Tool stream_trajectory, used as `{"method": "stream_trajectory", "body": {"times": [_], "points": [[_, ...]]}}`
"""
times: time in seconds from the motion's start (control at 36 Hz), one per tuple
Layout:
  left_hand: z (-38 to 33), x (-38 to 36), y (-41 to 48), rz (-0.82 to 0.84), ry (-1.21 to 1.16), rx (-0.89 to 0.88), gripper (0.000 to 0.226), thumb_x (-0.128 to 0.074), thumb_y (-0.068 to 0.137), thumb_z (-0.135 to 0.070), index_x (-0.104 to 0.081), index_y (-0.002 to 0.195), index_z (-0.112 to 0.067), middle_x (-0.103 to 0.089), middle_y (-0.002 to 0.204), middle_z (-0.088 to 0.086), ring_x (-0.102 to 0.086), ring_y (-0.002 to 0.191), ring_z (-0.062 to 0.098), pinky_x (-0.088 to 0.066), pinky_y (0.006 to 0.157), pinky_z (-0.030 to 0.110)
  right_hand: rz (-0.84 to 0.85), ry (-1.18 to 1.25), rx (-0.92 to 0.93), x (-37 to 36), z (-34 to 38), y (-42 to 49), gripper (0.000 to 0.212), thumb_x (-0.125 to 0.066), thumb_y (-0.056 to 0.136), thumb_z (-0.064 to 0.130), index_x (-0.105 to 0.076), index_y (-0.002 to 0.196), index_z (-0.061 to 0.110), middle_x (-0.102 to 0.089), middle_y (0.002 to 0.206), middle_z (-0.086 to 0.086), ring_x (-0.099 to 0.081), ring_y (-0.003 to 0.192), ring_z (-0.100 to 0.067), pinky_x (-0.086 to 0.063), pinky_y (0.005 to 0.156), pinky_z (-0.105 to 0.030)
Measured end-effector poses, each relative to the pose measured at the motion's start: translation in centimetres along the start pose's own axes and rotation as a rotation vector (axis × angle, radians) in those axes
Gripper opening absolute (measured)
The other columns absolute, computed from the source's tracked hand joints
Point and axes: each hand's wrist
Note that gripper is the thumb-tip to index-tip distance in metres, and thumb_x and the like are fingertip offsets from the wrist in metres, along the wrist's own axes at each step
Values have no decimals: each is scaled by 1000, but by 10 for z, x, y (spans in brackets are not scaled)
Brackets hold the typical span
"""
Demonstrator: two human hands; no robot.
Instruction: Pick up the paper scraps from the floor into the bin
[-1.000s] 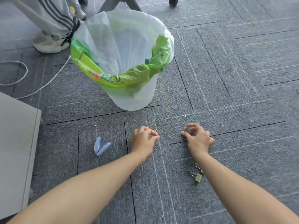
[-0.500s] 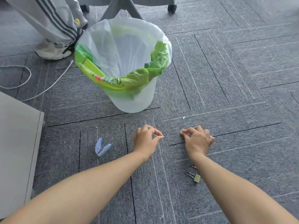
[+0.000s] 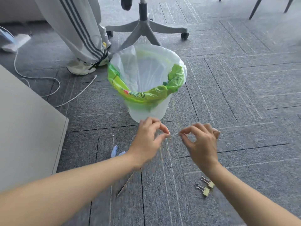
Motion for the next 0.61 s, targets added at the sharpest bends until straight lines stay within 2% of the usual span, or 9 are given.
{"method": "stream_trajectory", "body": {"times": [0.06, 0.11, 0.19, 0.25, 0.36, 0.44, 0.47, 0.53, 0.61], "points": [[-17, 25, 8, -71, 19, -69, 8, -71, 85, -23, -65, 86, -28, -49, 100, -8, -42, 104, 9, -23, 92, 4, -78, 52, 48, 19, 23, 25, 10, -68, 80, 42, -70, 81, 32, -61, 83, 18, -45, 81, -9, -22, 77, -33], [-34, 52, 23, -155, 27, -141, 5, -71, 85, -22, -67, 87, -24, -48, 101, -9, -41, 106, 8, -24, 95, 6, -128, 93, 59, 37, 46, 57, 10, -69, 81, 43, -70, 82, 33, -62, 85, 18, -46, 83, -9, -19, 78, -30], [-44, 85, 59, -334, 173, -241, 4, -73, 84, -22, -70, 87, -22, -49, 99, -8, -44, 103, 16, -33, 96, 29, -105, 87, 37, 50, 78, 109, 9, -71, 81, 44, -71, 80, 35, -62, 86, 19, -46, 89, -9, -17, 78, -29], [-45, 103, 83, -389, 241, -182, 6, -73, 83, -27, -72, 86, -22, -50, 97, -7, -44, 102, 18, -34, 93, 34, -55, 23, 27, 48, 93, 138, 10, -71, 80, 44, -72, 80, 35, -65, 86, 18, -48, 92, -12, -14, 73, -30], [-38, 121, 113, -320, 356, 31, 4, -73, 82, -33, -73, 82, -29, -58, 103, -3, -49, 109, 25, -38, 96, 40, 108, -61, -44, 37, 107, 175, 13, -72, 80, 46, -75, 85, 35, -69, 89, 14, -48, 100, -16, -17, 78, -35], [-26, 123, 120, -266, 318, 135, 8, -75, 81, -36, -74, 77, -29, -66, 89, -8, -65, 87, 25, -49, 87, 46, 186, -181, -66, 30, 110, 182, 11, -69, 83, 46, -74, 86, 36, -65, 95, 9, -45, 105, -19, -20, 80, -38], [-23, 123, 121, -254, 344, 155, 9, -74, 82, -38, -74, 79, -30, -69, 84, -10, -66, 83, 23, -47, 89, 43, 203, -216, -78, 28, 110, 181, 10, -68, 84, 45, -74, 87, 37, -64, 97, 9, -44, 105, -19, -20, 80, -38], [-20, 124, 123, -252, 460, 175, 14, -67, 87, -42, -75, 87, -30, -71, 84, -11, -63, 90, 17, -35, 91, 35, 219, -258, -104, 22, 109, 180, 8, -67, 87, 41, -73, 90, 39, -64, 99, 9, -43, 107, -18, -22, 82, -39], [-22, 123, 123, -226, 565, 193, 20, -55, 96, -34, -75, 97, -28, -73, 97, -10, -60, 95, 17, -28, 98, 37, 247, -278, -113, 15, 110, 180, 19, -59, 93, 30, -71, 99, 42, -60, 106, 8, -40, 111, -19, -23, 84, -39]]}}
Point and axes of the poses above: each hand's wrist, its own y-axis towards the middle knuckle, its own x-axis out of the back of the hand, z = x × y
